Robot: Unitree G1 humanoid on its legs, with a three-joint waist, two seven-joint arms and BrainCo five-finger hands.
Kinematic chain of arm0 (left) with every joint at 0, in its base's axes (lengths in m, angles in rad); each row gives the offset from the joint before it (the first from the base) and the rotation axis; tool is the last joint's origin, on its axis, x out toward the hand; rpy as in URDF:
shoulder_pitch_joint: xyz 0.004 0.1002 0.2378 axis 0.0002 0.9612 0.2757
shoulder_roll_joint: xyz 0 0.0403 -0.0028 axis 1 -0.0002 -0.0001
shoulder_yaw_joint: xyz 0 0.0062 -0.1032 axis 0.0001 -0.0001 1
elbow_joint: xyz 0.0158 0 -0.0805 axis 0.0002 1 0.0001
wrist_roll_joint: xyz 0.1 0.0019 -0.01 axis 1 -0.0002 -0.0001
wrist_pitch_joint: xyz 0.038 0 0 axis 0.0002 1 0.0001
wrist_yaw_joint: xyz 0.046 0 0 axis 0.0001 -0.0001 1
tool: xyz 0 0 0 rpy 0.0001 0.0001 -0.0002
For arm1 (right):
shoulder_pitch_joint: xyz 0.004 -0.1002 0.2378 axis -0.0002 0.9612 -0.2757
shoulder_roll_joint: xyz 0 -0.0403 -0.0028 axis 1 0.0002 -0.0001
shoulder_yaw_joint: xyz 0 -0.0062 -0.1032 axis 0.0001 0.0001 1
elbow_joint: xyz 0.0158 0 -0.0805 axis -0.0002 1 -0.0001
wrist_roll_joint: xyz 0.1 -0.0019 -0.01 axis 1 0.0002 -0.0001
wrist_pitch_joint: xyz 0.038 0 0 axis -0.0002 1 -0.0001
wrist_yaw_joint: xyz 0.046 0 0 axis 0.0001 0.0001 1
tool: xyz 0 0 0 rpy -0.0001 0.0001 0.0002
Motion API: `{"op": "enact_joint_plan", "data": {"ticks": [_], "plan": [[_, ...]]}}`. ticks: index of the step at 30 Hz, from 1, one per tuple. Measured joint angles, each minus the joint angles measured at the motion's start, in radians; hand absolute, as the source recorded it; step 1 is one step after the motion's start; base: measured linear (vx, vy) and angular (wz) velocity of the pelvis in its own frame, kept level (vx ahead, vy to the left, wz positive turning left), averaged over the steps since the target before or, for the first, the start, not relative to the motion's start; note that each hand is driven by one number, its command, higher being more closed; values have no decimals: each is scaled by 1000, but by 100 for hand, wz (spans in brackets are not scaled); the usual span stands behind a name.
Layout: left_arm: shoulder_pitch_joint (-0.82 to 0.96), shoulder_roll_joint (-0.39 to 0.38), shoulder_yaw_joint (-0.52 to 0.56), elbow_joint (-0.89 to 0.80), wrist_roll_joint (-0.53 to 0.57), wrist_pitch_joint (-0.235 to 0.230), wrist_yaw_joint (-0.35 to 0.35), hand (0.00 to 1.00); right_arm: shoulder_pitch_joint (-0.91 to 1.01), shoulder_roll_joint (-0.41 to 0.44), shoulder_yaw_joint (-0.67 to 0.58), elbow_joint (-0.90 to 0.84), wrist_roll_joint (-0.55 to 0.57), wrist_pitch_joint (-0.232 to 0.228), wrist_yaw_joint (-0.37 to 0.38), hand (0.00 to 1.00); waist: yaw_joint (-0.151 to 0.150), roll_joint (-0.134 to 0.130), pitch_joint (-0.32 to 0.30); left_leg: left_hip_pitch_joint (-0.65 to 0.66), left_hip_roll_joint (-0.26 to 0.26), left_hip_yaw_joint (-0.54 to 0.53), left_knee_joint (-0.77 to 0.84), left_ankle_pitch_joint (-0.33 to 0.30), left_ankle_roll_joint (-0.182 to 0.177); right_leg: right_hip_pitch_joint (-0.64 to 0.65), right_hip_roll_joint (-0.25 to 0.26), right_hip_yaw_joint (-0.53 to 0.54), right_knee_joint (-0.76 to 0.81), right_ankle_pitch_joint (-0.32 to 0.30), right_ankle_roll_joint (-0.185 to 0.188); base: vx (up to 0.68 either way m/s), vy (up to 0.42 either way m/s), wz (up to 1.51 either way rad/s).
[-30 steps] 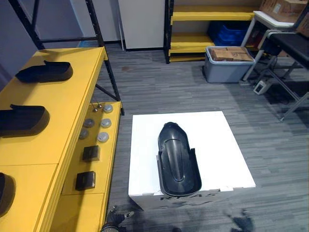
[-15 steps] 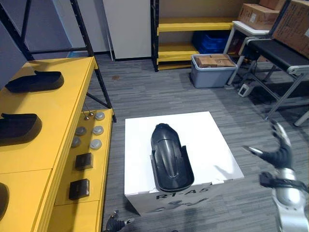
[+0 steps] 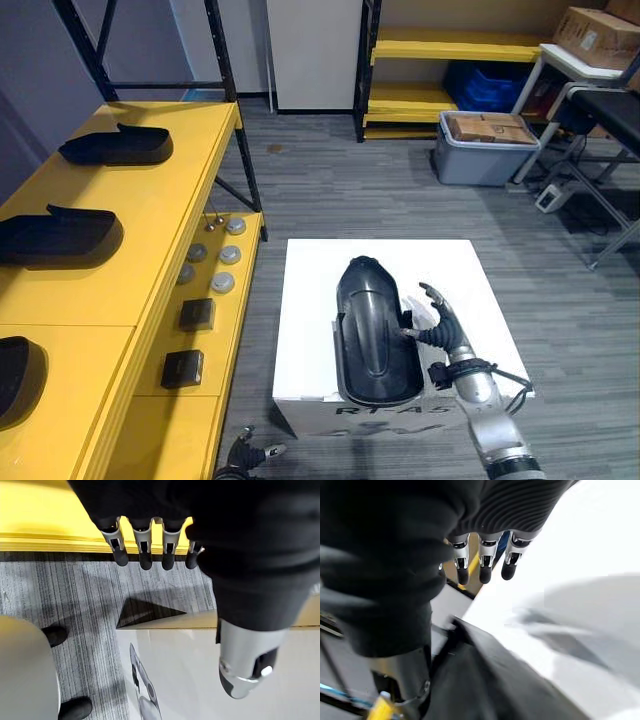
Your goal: Walk over and take plastic housings, then place them on the shelf
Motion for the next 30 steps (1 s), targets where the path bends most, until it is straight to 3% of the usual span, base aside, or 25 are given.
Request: {"op": "enact_joint_plan", "data": {"ticks": [8,9,16,24,30], "plan": [[-5,-10,-30,-5,1,6,24,0,-77,39,-35,157,-58,25,-77,0,13,5,5,-3,-5,-34,-7,11,-2,10,-4,-25,-7,5,0,-52,15,13],[-6,-10,-32,-5,1,6,25,0,-86,41,-38,170,-72,26,-77,100,14,5,5,-2,-4,-36,-15,13,-2,7,-2,-25,-9,10,-1,-96,18,-2],[-13,-5,-39,-4,2,10,28,0,-163,40,-59,238,-139,40,-90,100,14,-2,14,6,-1,-36,-63,35,-2,-5,2,-29,-11,21,-5,-47,7,-1],[-19,7,-39,-4,9,10,28,0,-191,15,-58,261,-132,39,-83,100,13,-32,24,19,-1,-33,-77,39,-3,-2,6,-27,-11,21,-5,40,11,-1],[-19,9,-39,-4,7,10,28,0,-197,8,-58,259,-70,39,-58,100,14,-37,22,20,-5,-36,-76,40,-2,0,2,-29,-11,21,-4,0,0,0]]}}
